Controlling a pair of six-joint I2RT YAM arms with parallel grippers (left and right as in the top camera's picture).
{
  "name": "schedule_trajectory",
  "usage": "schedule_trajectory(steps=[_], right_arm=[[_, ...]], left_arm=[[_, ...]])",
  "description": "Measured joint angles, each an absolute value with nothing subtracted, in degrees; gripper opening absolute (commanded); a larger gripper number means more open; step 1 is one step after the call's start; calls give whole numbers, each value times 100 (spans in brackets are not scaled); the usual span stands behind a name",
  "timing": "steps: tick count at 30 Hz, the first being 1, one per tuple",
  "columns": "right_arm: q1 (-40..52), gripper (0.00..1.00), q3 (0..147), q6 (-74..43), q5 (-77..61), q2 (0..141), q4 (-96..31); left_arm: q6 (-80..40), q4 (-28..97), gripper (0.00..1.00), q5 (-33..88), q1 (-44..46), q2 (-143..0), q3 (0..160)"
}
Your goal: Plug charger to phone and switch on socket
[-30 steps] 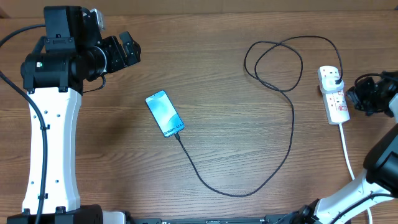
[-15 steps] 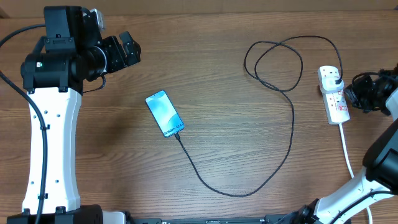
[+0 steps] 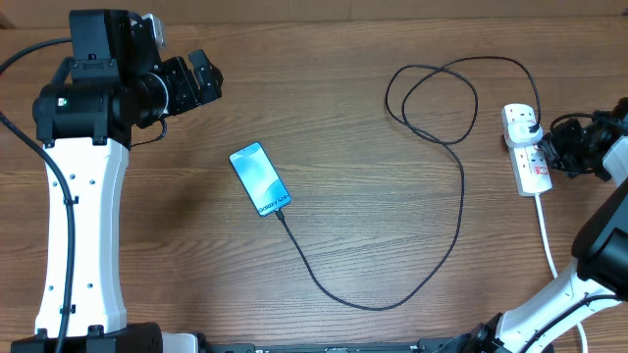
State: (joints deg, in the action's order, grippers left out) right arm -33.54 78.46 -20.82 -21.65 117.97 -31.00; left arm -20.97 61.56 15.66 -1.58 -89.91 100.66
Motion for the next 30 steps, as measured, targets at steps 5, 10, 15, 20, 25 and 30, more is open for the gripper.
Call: schedule_trajectory(steps=[5,10,15,20,25,30], right_arm=[[-3354,4,7874,-2084,-2165,11797,-3205],[-3328,4,7894,-2095,-2147,11797,-3264],[-3280,4,7915,-2095,-2045,11793,-3308],[-3256,4,7913,-2095,-1988,11791,-3301],[-3203,4,7913,-2095,-1874,11784,-3306],[-3105,4,7918,-2093,-1640,11754,-3339]], left_arm=[[-2097,6156,100,1566,-158,-8991,10066],[-2097,6156,100,1566,-158,-8991,10066],[-2097,6156,100,1564,-158,-8991,10066],[-2097,6156,100,1564,-158,-8991,10066],[-2097,6156,100,1566,-158,-8991,10066],[-2097,6156,100,1566,-158,-8991,10066]])
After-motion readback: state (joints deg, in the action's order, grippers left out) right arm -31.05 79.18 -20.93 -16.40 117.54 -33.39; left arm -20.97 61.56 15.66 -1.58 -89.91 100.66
